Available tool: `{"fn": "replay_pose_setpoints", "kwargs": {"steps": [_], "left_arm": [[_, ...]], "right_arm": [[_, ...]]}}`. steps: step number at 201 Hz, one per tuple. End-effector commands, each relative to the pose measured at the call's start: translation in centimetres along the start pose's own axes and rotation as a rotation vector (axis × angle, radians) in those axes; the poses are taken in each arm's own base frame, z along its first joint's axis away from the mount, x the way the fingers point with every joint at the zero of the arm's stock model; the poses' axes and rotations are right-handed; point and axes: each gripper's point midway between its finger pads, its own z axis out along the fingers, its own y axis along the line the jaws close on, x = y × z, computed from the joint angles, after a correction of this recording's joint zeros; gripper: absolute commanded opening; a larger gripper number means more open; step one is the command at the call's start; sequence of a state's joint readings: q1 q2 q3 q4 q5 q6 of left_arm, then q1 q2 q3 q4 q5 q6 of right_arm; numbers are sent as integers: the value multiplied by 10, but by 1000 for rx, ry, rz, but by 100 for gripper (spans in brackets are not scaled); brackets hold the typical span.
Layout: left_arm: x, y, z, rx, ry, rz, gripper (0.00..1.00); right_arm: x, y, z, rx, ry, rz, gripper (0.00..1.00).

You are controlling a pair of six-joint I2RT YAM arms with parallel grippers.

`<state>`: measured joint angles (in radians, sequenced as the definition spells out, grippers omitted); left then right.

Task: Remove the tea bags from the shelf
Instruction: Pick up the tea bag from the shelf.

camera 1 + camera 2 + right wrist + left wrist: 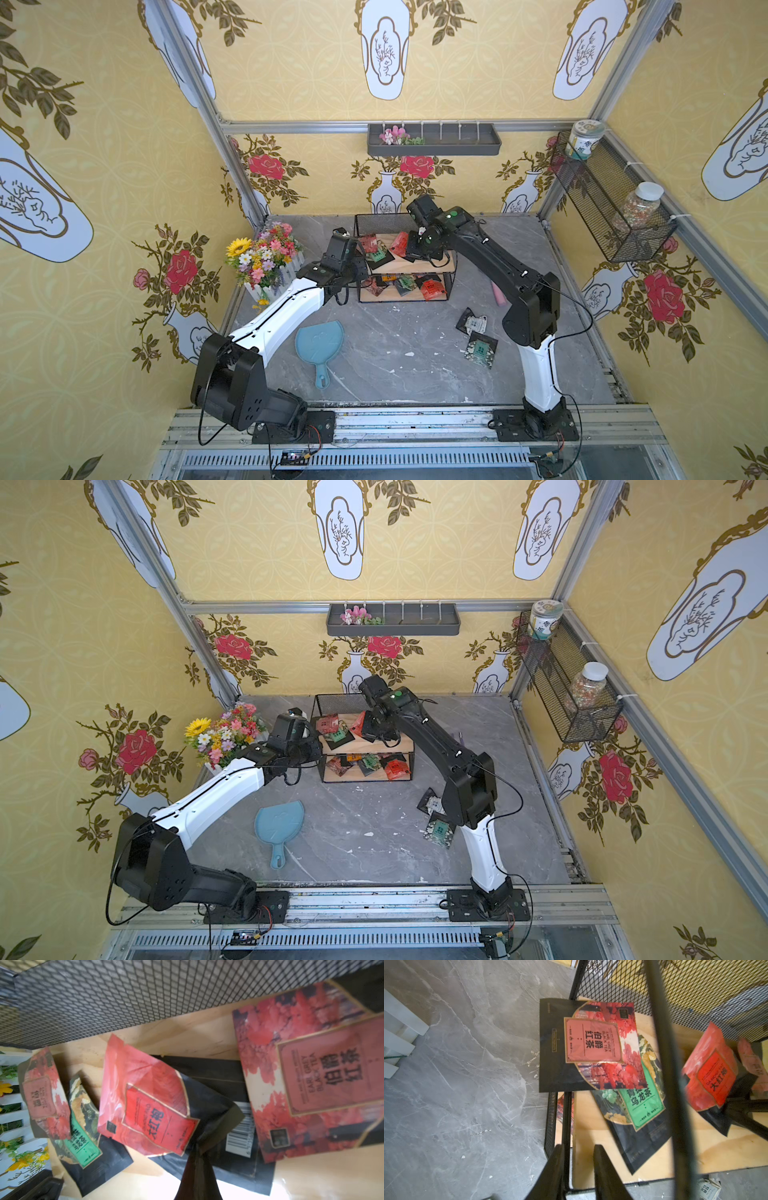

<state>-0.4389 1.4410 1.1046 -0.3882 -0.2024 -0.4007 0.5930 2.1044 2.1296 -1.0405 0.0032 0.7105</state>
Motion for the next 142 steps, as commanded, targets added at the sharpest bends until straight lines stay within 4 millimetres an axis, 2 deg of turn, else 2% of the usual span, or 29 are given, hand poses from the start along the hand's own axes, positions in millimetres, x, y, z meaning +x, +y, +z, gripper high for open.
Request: {"fn": "replay_pose_setpoints", "kwargs": {"steps": [1, 27, 33, 60, 100, 142], "left_arm": [[3, -2, 1, 14, 16, 6, 30], [3, -3, 0, 15, 15, 5, 30], [3, -3, 1, 15, 15, 6, 30], [4, -2, 1, 14, 16, 5, 30], [3, -3, 3, 15, 19, 4, 30], [2, -4, 3, 18, 20, 6, 30]], "right_arm": [[-5, 4, -10, -15, -23, -1, 0], [-5, 8, -13, -30, -28, -11, 0], [-13, 14, -23, -54, -52, -11, 0], [-16, 25, -36, -81, -80, -21, 0], [-22, 37, -68, -117, -151, -32, 0], [-13, 45, -99, -156, -186, -44, 0]]}}
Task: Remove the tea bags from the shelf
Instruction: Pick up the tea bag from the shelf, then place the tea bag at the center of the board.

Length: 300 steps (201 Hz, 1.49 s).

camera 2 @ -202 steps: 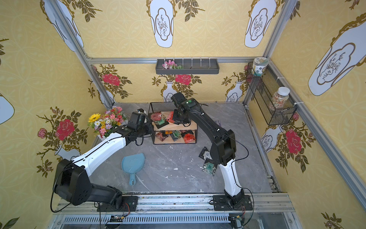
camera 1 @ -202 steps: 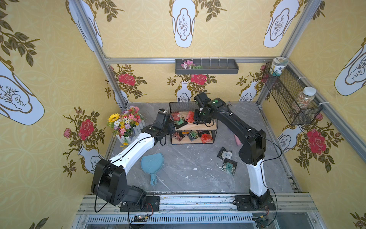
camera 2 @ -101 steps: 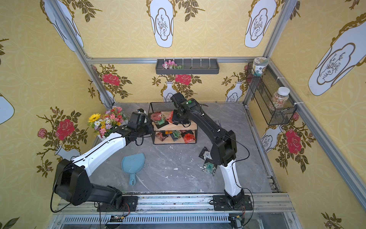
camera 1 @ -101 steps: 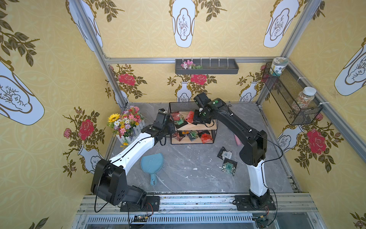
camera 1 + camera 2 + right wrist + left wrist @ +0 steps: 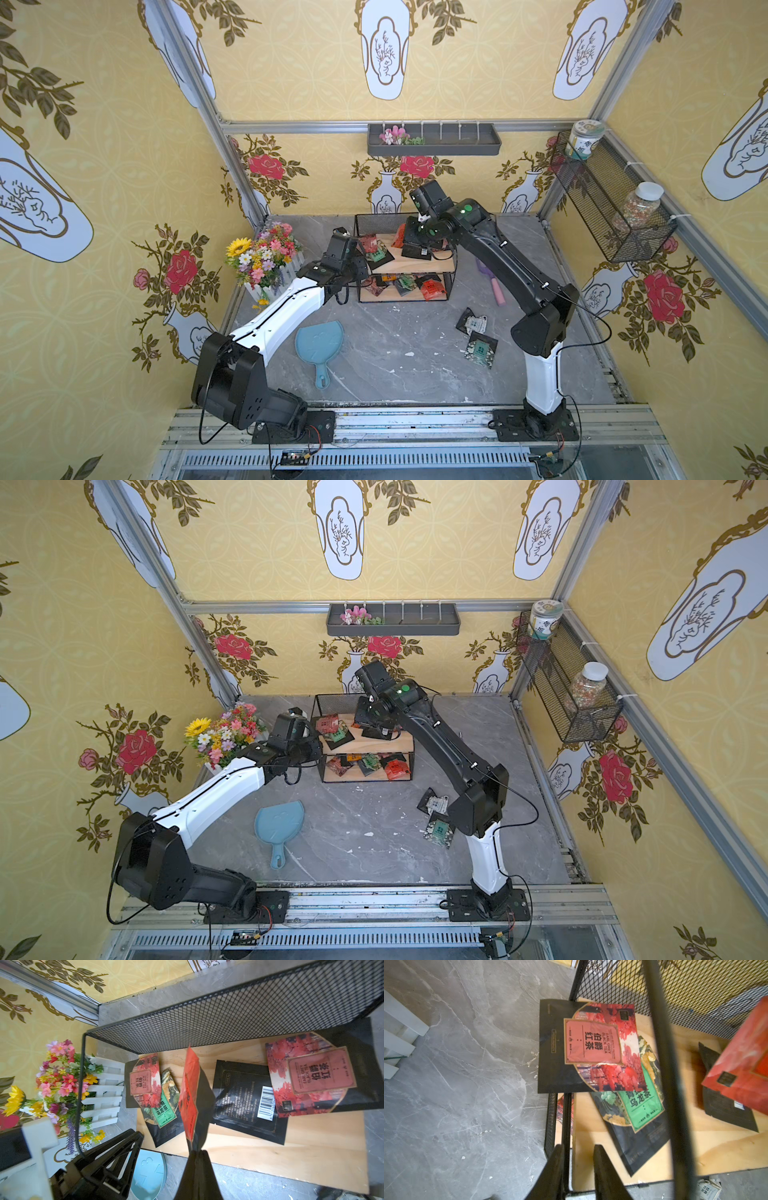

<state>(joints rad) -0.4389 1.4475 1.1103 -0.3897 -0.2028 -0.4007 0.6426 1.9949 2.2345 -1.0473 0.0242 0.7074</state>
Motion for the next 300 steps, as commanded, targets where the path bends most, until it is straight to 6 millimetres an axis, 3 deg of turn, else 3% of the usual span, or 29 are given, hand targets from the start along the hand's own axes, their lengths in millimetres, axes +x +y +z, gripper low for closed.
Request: {"fn": "replay_pose_setpoints", "kwargs": {"steps": [1, 17, 46, 80, 118, 161, 220, 253, 273, 300], "left_arm": [[3, -4, 2, 20, 18, 6, 30], [3, -4, 2, 19, 20, 5, 30], [3, -4, 3, 17, 19, 8, 29], [3, -3, 3, 12, 17, 10, 29], [3, -2, 3, 11, 16, 10, 30], [3, -2, 2, 12, 15, 10, 29], [3, -2, 2, 10, 15, 12, 29], [3, -2, 2, 10, 16, 11, 29], [4, -1, 2, 9, 16, 9, 29], [3, -1, 2, 8, 16, 9, 29]], "right_arm": [[1, 6, -16, -17, -33, -4, 0], [6, 12, -32, -47, -42, -14, 0], [39, 11, -45, -91, 24, -24, 0], [97, -1, -55, -143, 143, -46, 0], [167, -62, -55, -31, 273, -15, 0], [217, -148, -50, 204, 377, 76, 0], [249, -215, -37, 394, 438, 179, 0], [248, -225, -35, 447, 420, 183, 0], [243, -230, -41, 481, 391, 186, 13], [241, -235, -46, 508, 371, 184, 20]]}}
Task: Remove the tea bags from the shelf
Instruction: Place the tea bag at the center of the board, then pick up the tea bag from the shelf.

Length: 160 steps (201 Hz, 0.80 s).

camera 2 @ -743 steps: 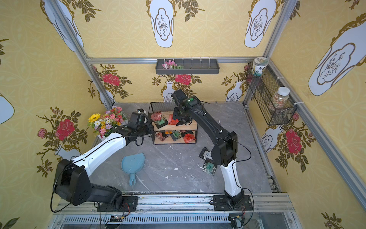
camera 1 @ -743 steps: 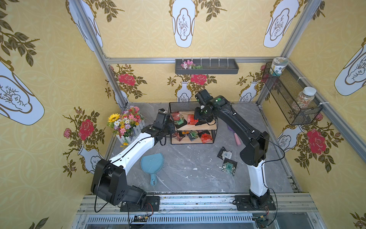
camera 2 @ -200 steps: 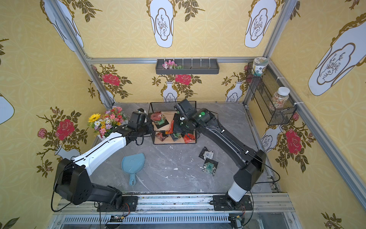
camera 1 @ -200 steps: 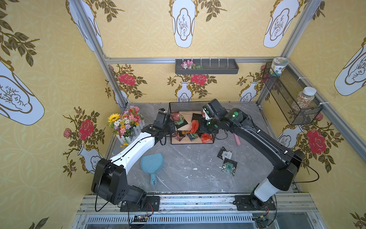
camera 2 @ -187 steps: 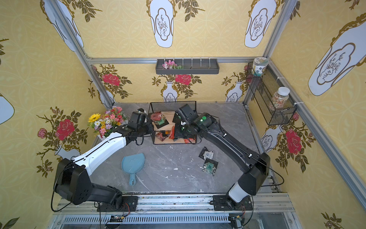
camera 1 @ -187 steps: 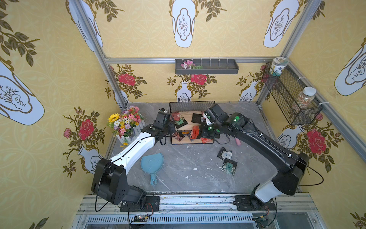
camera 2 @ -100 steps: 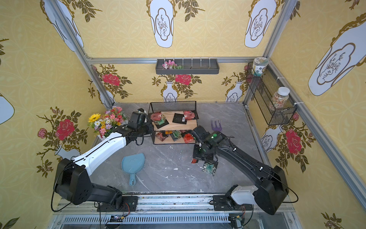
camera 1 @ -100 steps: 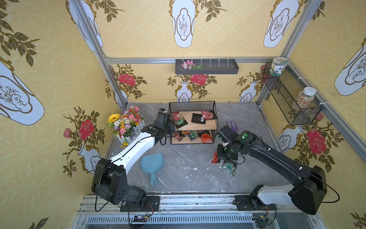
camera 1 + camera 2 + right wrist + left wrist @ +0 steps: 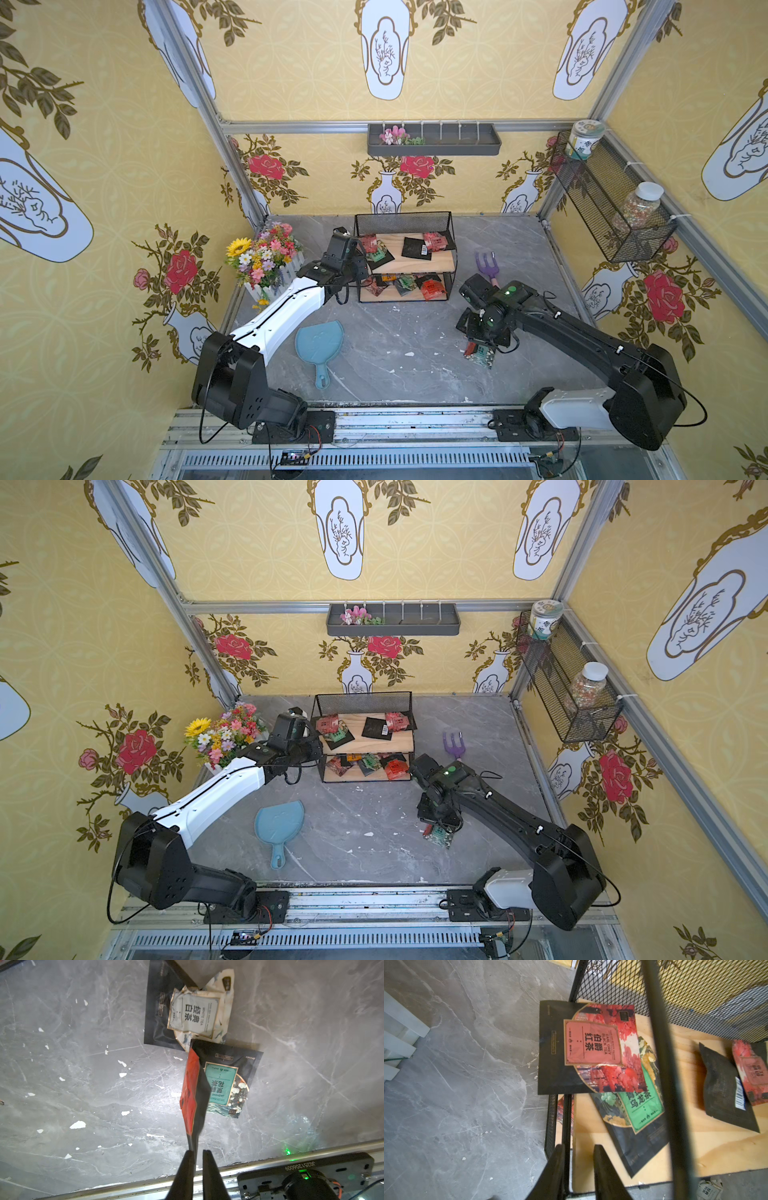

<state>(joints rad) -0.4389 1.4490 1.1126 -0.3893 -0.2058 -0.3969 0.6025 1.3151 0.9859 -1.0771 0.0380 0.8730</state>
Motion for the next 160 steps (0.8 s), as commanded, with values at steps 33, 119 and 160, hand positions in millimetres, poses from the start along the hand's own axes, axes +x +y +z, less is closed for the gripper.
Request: {"fn": "replay_pose_setpoints", "kwargs": {"steps": [33, 119, 160], "left_arm": [[4, -3, 2, 13, 17, 6, 29], [5, -3, 3, 14, 23, 5, 29], [3, -4, 3, 17, 21, 6, 29]], "right_arm": [[-4, -12, -2, 63, -27, 23, 25], [-58, 77, -92, -55, -311, -184, 42], [-93, 191, -136, -268, -380, -309, 47]]}}
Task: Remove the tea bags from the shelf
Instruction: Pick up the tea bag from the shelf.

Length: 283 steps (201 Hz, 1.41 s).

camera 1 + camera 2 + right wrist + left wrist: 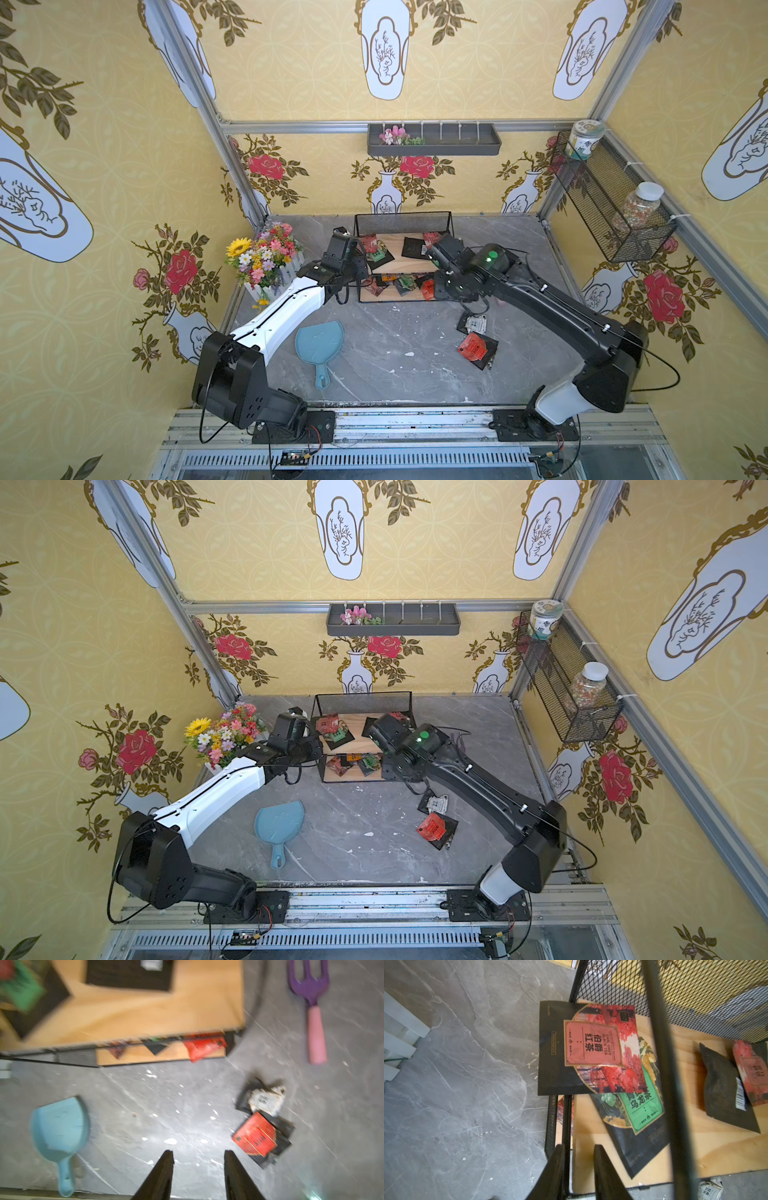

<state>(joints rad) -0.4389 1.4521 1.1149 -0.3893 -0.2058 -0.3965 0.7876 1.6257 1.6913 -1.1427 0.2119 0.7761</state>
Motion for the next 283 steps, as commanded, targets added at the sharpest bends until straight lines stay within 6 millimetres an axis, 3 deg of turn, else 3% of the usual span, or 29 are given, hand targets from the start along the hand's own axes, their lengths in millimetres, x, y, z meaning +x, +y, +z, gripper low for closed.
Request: {"fn": "replay_pose_setpoints", "kwargs": {"steps": [1, 21, 55, 62, 137, 180, 221, 283], "left_arm": [[4, -4, 2, 17, 20, 5, 29], [5, -3, 2, 17, 23, 5, 29], [6, -2, 2, 13, 25, 5, 29], [6, -2, 3, 12, 25, 6, 29], [9, 0, 4, 4, 32, 6, 29], [10, 2, 4, -5, 35, 9, 29], [9, 3, 5, -9, 34, 10, 29], [9, 3, 6, -12, 36, 15, 29]], "right_arm": [[-35, 45, -1, -108, -60, -62, 47], [-61, 76, 9, -202, -54, -44, 47], [-93, 111, 45, -292, -58, 3, 47], [-104, 120, 43, -324, -90, 9, 47], [-158, 166, 74, -485, -239, 15, 38], [-168, 181, 103, -527, -227, 42, 32], [-164, 190, 122, -529, -210, 68, 27], [-145, 152, 163, -334, -123, 102, 24]]}}
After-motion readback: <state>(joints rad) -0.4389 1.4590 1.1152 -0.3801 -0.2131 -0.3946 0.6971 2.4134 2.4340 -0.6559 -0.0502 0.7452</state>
